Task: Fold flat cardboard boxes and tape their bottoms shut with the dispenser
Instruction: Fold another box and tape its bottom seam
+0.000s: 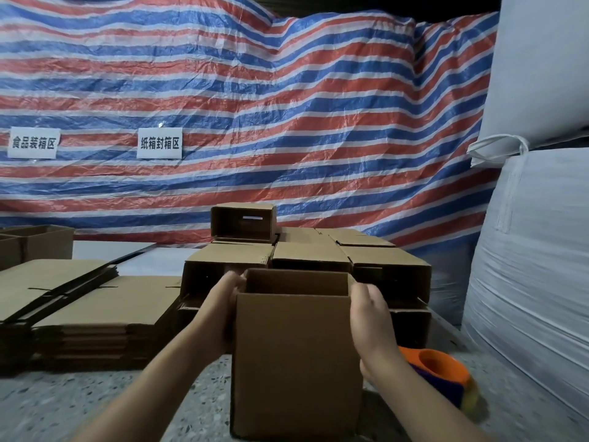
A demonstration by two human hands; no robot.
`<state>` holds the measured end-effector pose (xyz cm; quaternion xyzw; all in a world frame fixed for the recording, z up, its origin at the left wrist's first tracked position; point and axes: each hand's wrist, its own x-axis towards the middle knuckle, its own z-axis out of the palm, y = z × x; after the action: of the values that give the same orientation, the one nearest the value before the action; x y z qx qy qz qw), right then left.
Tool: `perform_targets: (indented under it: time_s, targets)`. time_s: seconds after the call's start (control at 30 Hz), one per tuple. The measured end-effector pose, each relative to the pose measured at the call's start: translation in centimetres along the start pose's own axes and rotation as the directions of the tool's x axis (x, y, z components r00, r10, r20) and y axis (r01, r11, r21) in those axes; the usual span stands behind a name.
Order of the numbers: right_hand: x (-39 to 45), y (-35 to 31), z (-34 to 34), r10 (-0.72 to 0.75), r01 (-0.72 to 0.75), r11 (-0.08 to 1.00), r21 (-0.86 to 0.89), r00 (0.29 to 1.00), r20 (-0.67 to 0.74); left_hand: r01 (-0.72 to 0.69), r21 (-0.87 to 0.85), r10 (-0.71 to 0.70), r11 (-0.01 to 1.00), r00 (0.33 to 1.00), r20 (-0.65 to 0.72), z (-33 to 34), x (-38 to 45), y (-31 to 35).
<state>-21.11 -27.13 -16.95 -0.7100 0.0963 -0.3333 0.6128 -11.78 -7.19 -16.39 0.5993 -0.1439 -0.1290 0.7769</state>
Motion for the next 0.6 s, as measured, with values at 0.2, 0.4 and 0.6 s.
perform_targets:
  time_s: [0.2,0.4,0.6]
  targets:
    - [0.4,0.7,-0.9,0.225,-0.237,0.933,0.271,0.972,0.073,-0.02,-0.03,0.019,0.999,1.0,-0.018,0.0,-0.5,-0.9]
    - [1.4,2.4,-2.0,0.299,-0.339,0.913,0.225,0.934,0.195,-0.05,-0.091,0.04,0.995,0.993,-0.107,0.7,-1.0,-1.8]
    - [1.4,3.2,-1.3,0.328,-0.409,0.842,0.353,0.906,0.267,-0.046,-0.11,0.034,0.993,0.994,-0.107,0.8,-1.4,-2.5]
